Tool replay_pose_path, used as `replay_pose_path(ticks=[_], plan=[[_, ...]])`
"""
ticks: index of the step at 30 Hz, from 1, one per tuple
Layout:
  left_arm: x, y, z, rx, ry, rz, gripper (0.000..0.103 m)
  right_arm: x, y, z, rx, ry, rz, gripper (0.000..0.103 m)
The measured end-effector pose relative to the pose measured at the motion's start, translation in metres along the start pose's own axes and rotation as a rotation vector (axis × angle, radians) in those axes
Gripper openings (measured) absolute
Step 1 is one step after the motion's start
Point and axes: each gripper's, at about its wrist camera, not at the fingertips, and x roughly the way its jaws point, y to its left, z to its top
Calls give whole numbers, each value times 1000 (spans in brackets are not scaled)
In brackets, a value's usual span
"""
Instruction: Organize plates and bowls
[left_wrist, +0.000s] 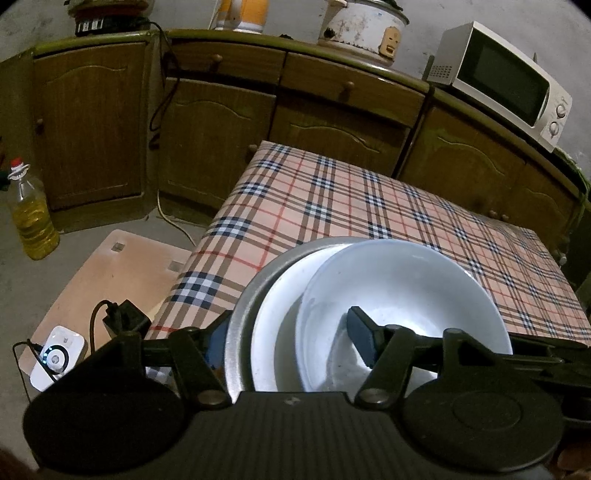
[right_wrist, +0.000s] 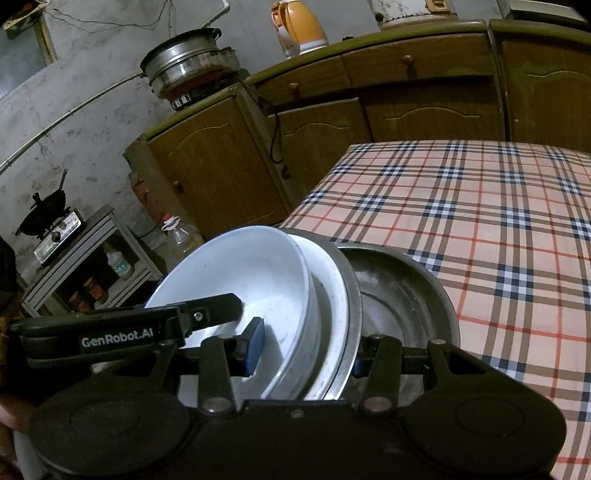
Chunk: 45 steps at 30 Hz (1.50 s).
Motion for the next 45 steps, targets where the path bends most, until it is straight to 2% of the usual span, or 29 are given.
replay_pose_path(ticks=[18,32,39,45], plan=[[20,9,10,-5,-21,-36,65,21,-2,13,-20,-25,-32,56],[43,-1,3,-1,23,-76,65,23,-24,5,9,-7,-78,56],[51,-2,-1,0,46,-71,66,27,-32,1,24,16,-82,56],[51,-5,-2,7,35,-57,66,29,-35,0,28,24,-73,56]])
